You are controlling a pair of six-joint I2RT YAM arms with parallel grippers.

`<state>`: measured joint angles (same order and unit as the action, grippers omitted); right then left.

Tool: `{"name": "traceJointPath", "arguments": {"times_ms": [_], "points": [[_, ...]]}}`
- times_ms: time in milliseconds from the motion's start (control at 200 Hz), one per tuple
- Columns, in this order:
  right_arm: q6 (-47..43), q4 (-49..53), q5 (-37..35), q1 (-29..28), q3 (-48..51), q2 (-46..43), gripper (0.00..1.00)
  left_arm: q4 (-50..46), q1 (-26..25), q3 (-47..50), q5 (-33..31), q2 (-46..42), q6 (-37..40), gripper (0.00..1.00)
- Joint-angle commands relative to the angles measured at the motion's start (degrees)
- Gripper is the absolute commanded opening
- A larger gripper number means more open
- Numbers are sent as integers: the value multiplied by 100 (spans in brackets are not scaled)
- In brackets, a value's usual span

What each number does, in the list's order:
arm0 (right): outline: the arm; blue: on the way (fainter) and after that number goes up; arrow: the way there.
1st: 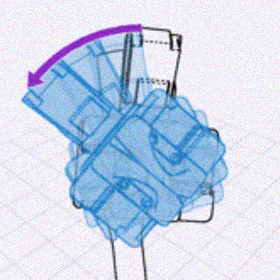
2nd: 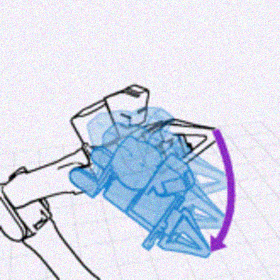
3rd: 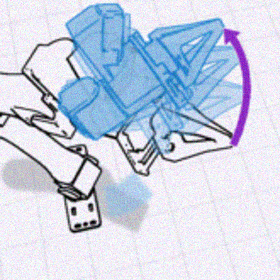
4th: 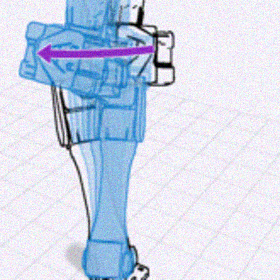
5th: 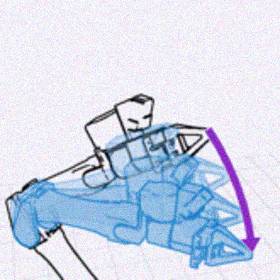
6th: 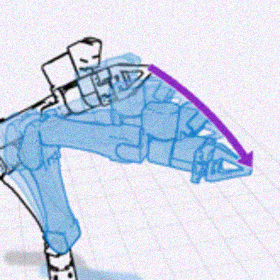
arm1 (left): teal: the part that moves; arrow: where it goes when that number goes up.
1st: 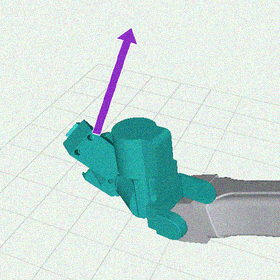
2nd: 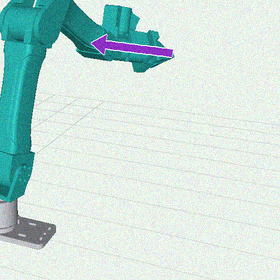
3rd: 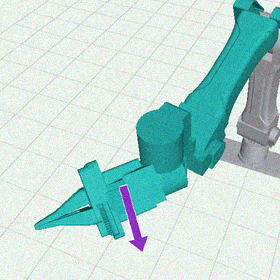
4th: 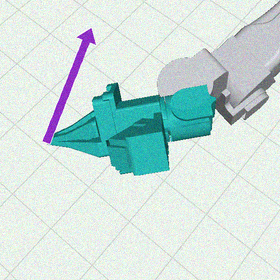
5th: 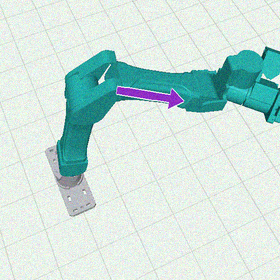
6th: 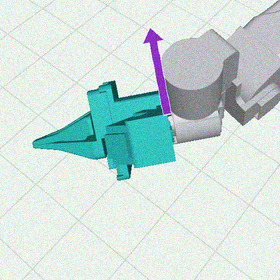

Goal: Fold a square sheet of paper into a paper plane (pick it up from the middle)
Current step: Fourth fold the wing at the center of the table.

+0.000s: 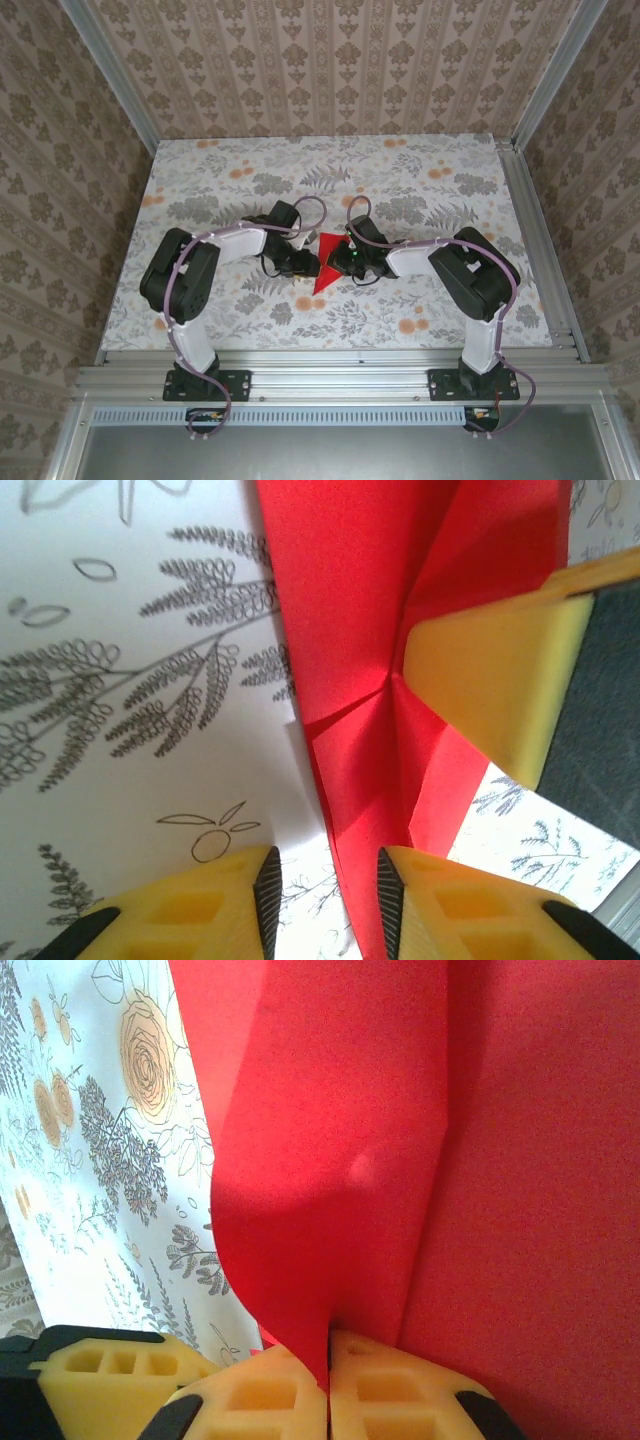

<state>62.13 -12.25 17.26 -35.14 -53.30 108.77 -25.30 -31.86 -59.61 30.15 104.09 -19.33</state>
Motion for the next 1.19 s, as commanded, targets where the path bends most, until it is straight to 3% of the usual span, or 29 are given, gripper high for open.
{"name": "traceJointPath", "arguments": {"times_ms": [0,440,745,1190], "points": [[-69,91,-2,-11,-89,130,9,242,-41,154,16,-270,-208,39],[-71,80,56,-28,-100,56,10,589,-224,242,106,-232,-268,43],[5,-45,110,-28,-25,-12,10,556,-260,164,52,-30,-163,26],[66,-141,164,-29,-39,-18,10,538,-286,138,126,14,-107,16]]}}
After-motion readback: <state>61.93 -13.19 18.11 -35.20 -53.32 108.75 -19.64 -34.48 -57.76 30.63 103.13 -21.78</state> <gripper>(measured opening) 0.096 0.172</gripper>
